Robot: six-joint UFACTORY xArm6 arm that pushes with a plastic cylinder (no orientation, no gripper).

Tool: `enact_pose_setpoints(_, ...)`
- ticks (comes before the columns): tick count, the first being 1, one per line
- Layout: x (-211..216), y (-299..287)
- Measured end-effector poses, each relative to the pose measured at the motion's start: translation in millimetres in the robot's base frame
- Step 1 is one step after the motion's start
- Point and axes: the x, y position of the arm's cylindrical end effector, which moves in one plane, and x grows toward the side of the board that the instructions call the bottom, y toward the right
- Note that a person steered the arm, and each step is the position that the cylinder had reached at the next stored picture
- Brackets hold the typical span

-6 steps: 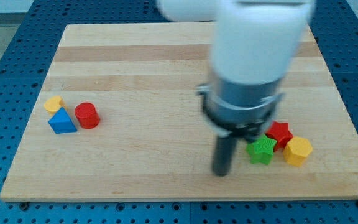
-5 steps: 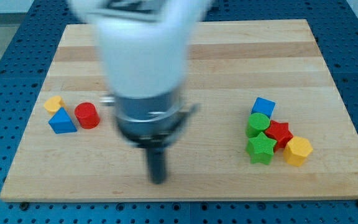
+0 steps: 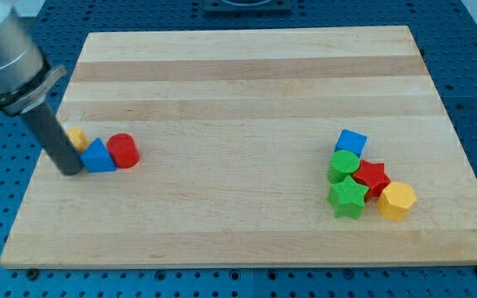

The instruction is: Push the blue triangle towards the green star

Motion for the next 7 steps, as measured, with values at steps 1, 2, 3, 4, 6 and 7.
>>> enact_pose_setpoints(1,-6,35)
enact_pose_setpoints(2,-11,86)
enact_pose_setpoints(3,-12,92)
enact_pose_setpoints(4,3,57)
enact_pose_setpoints(6,-1,184)
enact_pose_setpoints(7,13,197)
